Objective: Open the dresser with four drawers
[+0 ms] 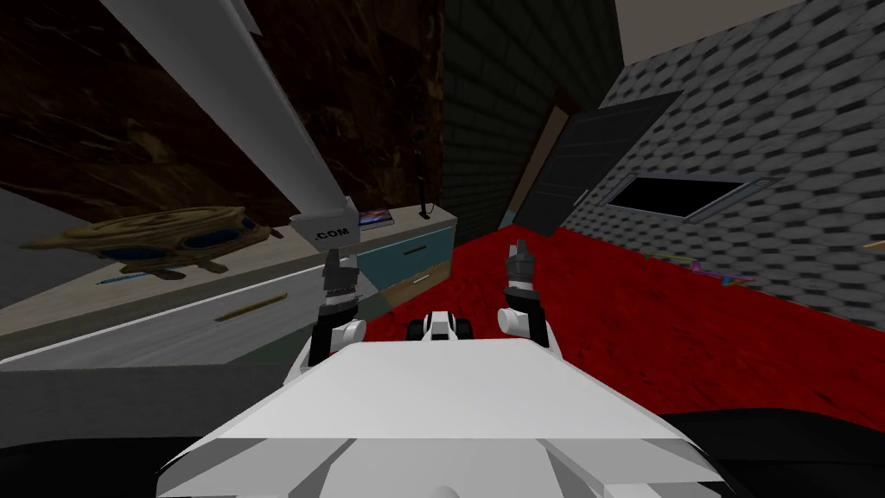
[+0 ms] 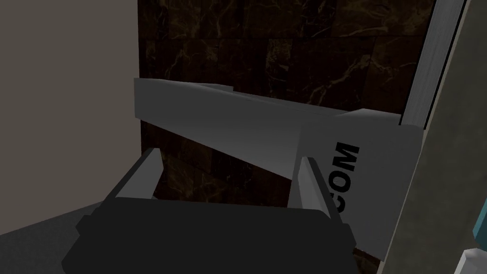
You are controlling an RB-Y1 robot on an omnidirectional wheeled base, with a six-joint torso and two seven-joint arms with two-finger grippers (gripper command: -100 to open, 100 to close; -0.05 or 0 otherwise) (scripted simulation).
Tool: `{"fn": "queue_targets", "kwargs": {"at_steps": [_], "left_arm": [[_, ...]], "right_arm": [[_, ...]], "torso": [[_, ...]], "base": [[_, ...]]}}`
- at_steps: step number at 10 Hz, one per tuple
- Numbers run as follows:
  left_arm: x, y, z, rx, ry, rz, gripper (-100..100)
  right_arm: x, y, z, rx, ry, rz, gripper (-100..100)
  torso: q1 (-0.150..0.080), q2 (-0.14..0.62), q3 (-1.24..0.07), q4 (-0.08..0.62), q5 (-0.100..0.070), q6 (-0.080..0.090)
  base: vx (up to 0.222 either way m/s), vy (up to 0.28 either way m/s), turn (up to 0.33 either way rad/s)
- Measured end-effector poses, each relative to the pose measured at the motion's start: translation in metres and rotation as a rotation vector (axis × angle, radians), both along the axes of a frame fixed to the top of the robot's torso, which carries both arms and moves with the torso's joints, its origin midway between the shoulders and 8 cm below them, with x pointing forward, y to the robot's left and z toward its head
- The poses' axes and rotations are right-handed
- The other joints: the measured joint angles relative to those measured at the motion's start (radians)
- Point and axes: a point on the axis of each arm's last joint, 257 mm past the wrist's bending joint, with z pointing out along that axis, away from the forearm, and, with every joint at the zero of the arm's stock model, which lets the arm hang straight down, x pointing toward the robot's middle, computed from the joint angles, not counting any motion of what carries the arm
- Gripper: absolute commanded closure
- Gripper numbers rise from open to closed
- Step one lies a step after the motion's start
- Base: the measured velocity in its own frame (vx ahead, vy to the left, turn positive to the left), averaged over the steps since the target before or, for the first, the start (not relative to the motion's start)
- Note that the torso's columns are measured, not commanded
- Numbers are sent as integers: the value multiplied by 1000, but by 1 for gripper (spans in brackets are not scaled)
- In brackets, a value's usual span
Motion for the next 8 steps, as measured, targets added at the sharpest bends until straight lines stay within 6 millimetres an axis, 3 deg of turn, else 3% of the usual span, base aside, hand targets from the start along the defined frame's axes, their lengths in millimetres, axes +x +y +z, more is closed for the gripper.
{"fn": "queue_targets", "kwargs": {"at_steps": [8], "left_arm": [[-6,63,-78,-99,134,129,-100]], "right_arm": [[0,0,0,0,0,0,0]], "torso": [[-1,1,1,0,0,0]], "base": [[106,-93,-71]]}}
